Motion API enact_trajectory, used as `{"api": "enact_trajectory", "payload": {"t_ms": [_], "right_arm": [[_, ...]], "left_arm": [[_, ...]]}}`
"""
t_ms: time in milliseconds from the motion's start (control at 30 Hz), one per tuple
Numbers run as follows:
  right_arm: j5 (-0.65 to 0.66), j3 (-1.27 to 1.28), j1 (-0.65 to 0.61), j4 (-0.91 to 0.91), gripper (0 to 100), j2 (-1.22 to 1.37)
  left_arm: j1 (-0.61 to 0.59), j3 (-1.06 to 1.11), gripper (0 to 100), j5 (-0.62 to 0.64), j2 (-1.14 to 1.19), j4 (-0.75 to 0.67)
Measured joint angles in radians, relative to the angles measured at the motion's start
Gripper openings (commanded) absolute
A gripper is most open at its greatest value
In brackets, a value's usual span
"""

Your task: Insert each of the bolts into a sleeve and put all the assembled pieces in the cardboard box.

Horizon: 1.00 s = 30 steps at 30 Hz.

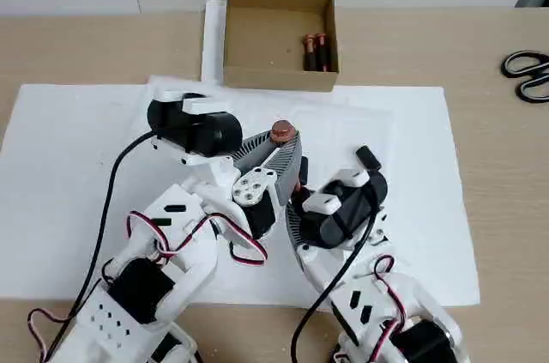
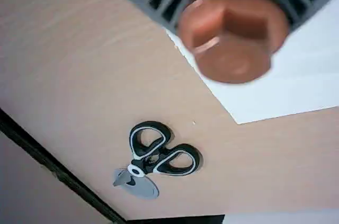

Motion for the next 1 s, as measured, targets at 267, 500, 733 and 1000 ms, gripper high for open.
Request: {"api": "enact_trajectory", "payload": {"t_ms": [267, 500, 733, 1000], "right_arm": [[0.0, 0.0, 0.0, 0.0, 0.4, 0.0], [0.0, 0.0, 0.0, 0.0, 0.4, 0.0], [0.0, 0.0, -0.002, 0.0, 0.4, 0.002], [-0.003, 0.011, -0.006, 0.002, 0.4, 0.005]], "left_arm": [[0.011, 0.0, 0, 0.0, 0.0, 0.0], [0.029, 0.005, 0, 0.0, 0.0, 0.026], [0.032, 0.009, 0, 0.0, -0.002, 0.103], [0.037, 0.106, 8, 0.003, -0.011, 0.115]]}}
